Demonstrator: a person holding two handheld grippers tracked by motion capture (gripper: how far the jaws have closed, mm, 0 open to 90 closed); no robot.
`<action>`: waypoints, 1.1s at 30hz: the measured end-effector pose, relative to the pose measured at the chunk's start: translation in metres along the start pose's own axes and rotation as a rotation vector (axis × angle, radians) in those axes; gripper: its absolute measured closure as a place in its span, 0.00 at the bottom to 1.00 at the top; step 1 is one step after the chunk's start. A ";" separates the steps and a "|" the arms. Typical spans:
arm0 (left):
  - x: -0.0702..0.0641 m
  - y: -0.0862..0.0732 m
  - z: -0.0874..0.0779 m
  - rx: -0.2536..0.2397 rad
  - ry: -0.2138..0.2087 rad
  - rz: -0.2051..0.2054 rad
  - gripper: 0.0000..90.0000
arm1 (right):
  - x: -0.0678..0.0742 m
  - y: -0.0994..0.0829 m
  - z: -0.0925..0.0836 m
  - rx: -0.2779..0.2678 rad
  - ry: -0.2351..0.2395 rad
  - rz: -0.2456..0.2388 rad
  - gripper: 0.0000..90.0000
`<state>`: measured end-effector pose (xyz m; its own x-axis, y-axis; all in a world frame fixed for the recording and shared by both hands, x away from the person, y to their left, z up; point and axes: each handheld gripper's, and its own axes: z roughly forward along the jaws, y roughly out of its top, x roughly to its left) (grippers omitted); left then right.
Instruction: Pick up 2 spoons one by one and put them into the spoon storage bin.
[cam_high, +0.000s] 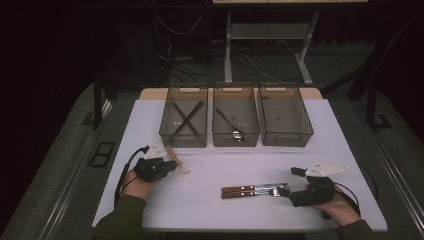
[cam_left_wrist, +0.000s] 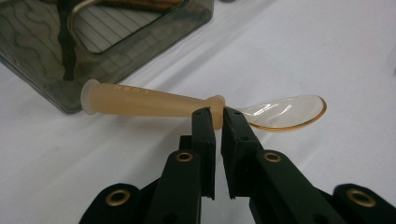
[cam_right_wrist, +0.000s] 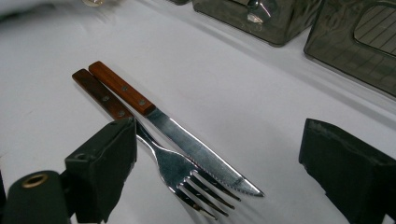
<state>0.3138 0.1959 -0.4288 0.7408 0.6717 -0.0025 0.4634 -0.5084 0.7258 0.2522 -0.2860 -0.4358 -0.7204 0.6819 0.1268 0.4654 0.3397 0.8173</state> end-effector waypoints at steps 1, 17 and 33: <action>-0.001 0.001 -0.001 -0.014 -0.004 -0.005 0.93 | 0.000 0.000 0.000 0.000 0.000 -0.001 0.13; -0.011 0.016 -0.013 -0.122 -0.080 -0.003 0.93 | 0.000 0.000 0.000 0.000 -0.001 0.000 0.13; -0.019 0.053 -0.007 -0.181 -0.153 0.036 0.93 | -0.002 0.000 -0.003 -0.017 -0.013 0.014 0.13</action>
<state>0.3210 0.1595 -0.3857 0.8268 0.5582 -0.0691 0.3511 -0.4162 0.8388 0.2523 -0.2890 -0.4341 -0.7074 0.6945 0.1311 0.4661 0.3190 0.8252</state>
